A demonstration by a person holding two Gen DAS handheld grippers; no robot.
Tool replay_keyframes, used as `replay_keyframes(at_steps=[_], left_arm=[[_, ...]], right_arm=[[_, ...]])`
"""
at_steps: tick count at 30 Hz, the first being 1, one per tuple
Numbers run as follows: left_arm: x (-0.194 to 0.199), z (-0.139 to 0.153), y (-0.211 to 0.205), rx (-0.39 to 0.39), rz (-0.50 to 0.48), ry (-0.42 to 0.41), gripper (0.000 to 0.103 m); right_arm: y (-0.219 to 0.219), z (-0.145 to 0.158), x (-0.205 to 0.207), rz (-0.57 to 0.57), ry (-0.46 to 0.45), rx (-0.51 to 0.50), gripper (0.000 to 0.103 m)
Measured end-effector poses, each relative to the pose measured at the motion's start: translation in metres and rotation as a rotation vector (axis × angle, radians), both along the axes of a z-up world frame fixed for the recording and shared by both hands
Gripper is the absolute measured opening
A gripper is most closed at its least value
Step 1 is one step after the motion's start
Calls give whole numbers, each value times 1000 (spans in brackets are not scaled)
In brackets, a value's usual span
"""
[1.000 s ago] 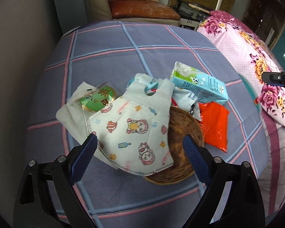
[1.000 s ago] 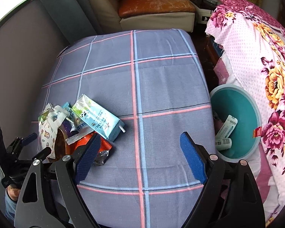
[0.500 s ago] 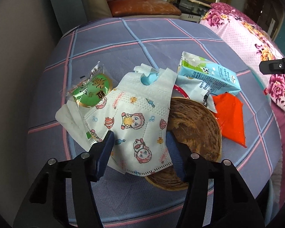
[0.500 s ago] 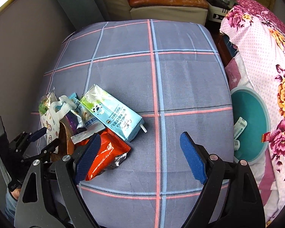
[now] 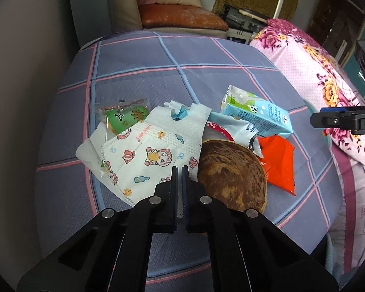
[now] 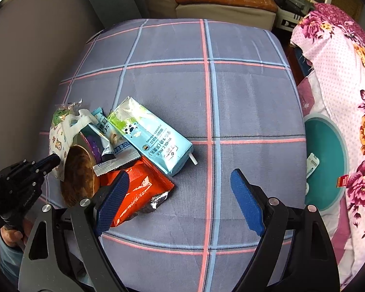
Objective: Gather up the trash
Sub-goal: 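Grasp the white mask with the left gripper while the right gripper grasps the milk carton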
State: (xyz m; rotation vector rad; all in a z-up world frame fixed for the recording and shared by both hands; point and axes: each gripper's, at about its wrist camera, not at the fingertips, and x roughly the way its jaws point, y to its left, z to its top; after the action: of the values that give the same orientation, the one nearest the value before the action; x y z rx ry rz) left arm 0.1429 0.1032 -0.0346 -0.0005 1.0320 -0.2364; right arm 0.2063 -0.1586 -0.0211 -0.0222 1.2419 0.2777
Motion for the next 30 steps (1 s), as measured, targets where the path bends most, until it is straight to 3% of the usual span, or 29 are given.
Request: replay_keyframes(at_steps=[5,7,9,11,13,16,17,18,20,26,30], left_arm=[[-1,-6,-3,36,-36,22,7],[0,-11,-2,57,-26,27,18],[3,-17,1,40,-15,40,45],[5,-19,2,17,-19,48,59],[6,-20,2,12,-21,42,63],[9,-25,7,-11,-4,55,57],[9,-26,8,-11,-3,60,38],[9,-27,9,-27,-7,72,26],[8,-27,12,-43,-5,74,15],[1,-14,20,-81,16,43,5],[-1,4,28,-91,46,4,5]], right_arm=[[12,-5,7,52,1,-25,81],[15,-8,11,61,6,-25,81],[16,-10,13,60,13,-14,81],[17,-13,14,60,20,-8,81],[18,-15,14,64,25,-7,81],[19,-17,13,62,30,-2,81],[19,-18,13,60,32,1,81],[20,-18,13,58,34,2,81],[21,-18,12,59,33,2,81],[24,-15,12,74,24,-6,81],[30,-15,18,104,17,-33,81]])
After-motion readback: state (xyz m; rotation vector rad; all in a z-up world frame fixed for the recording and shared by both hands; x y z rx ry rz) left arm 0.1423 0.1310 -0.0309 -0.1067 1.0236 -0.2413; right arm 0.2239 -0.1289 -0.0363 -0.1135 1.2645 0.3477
